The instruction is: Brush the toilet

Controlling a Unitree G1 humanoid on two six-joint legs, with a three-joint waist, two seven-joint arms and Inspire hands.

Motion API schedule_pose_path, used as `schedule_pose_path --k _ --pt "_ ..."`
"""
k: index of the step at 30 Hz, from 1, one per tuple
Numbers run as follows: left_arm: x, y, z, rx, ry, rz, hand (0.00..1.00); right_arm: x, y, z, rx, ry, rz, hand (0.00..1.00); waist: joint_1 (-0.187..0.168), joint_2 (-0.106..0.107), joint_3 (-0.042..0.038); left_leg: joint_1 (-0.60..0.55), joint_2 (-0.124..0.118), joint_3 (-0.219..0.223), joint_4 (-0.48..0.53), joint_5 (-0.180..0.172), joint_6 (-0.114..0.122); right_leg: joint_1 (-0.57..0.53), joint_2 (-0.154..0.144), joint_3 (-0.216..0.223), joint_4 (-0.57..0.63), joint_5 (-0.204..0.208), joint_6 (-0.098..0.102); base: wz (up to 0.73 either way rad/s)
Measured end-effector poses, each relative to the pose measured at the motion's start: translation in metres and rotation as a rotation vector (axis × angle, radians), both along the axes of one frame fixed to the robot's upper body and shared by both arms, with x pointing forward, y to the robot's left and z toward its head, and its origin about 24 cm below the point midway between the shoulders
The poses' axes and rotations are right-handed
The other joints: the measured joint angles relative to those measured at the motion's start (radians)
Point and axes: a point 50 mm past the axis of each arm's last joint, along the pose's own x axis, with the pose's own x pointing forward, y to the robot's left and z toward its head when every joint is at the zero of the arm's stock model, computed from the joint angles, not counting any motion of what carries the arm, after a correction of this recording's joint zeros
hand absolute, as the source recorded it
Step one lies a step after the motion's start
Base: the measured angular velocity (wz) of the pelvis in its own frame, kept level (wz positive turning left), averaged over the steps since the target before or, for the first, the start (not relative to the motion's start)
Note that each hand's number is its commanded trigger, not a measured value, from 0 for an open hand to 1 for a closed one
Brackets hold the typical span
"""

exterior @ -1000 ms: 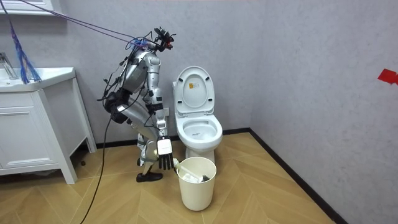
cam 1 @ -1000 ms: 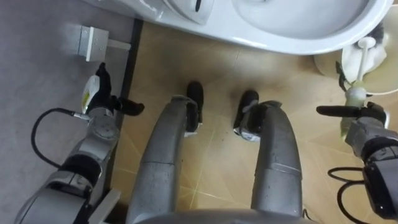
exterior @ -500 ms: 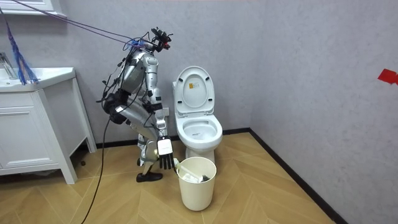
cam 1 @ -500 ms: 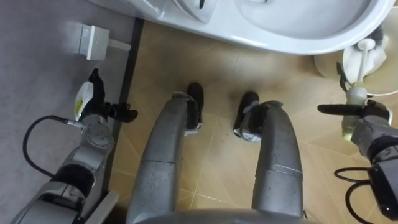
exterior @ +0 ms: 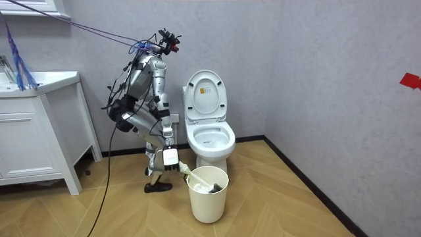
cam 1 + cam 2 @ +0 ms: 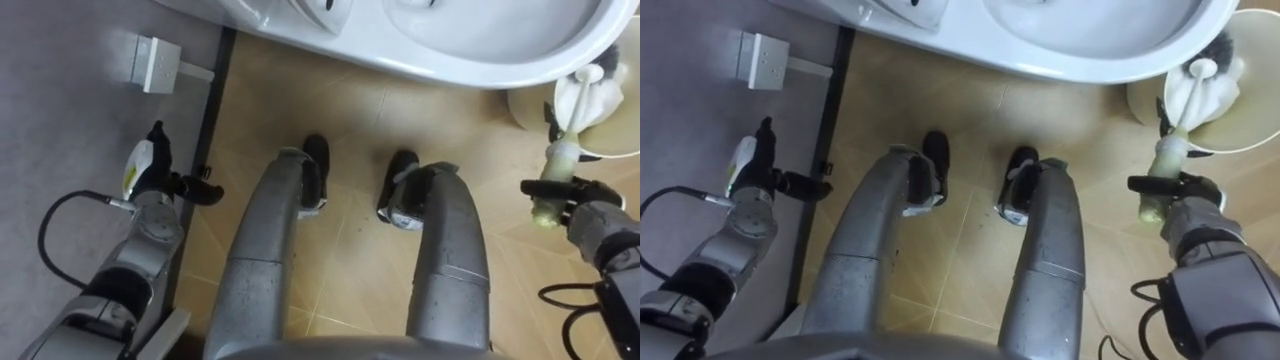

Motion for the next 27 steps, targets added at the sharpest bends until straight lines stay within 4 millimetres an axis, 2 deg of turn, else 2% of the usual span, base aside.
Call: schedule_pose_path --k 9,14,18,21,23,25,27 --pt "-0.005 0.000 -0.004 -0.014 0.029 -0.007 0.00 -0.002 0.000 -0.001 0.053 -0.027 -0.030 1.00 0.001 0.001 -0.0008 0.001 0.002 0.000 0.001 0.002 0.003 0.004 0.001 -0.008 -0.001 -0.001 -0.002 0.00" --pt "-0.011 0.002 -0.008 -0.008 0.058 0.003 0.00 -0.006 0.001 -0.005 0.087 -0.011 -0.047 1.00 -0.001 0.001 -0.0010 0.036 0.002 -0.006 -0.007 0.003 0.004 0.044 0.005 -0.012 -0.015 -0.002 -0.001 -0.01" --pt "-0.016 0.003 -0.011 -0.011 0.078 0.009 0.00 -0.019 0.000 -0.012 0.117 0.022 -0.055 1.00 -0.002 0.001 -0.0011 0.114 0.004 -0.009 -0.035 0.002 0.004 0.129 0.008 -0.023 -0.051 -0.004 0.004 -0.02" --pt "-0.026 0.005 -0.017 -0.022 0.101 0.016 0.00 -0.027 0.002 -0.018 0.147 0.033 -0.060 1.00 0.000 0.000 -0.0030 0.184 0.016 -0.012 -0.083 0.004 0.002 0.208 0.030 -0.035 -0.124 0.019 0.006 -0.16" --pt "-0.034 0.005 -0.021 -0.024 0.122 0.021 0.00 -0.030 0.004 -0.021 0.165 0.033 -0.070 1.00 -0.001 -0.005 -0.0060 0.235 0.017 -0.013 -0.125 0.013 0.001 0.260 0.039 -0.037 -0.171 0.035 0.010 -0.07" --pt "-0.041 0.005 -0.025 -0.032 0.140 0.027 0.00 -0.042 0.007 -0.029 0.184 0.057 -0.091 1.00 -0.007 -0.009 -0.0096 0.318 0.017 -0.012 -0.195 0.036 0.002 0.342 0.043 -0.041 -0.241 0.055 0.018 0.00" --pt "-0.043 0.005 -0.026 -0.044 0.148 0.038 0.00 -0.049 0.010 -0.033 0.199 0.067 -0.104 1.00 -0.004 -0.013 -0.0137 0.380 0.019 -0.011 -0.239 0.042 0.001 0.405 0.051 -0.043 -0.291 0.066 0.022 -0.02"
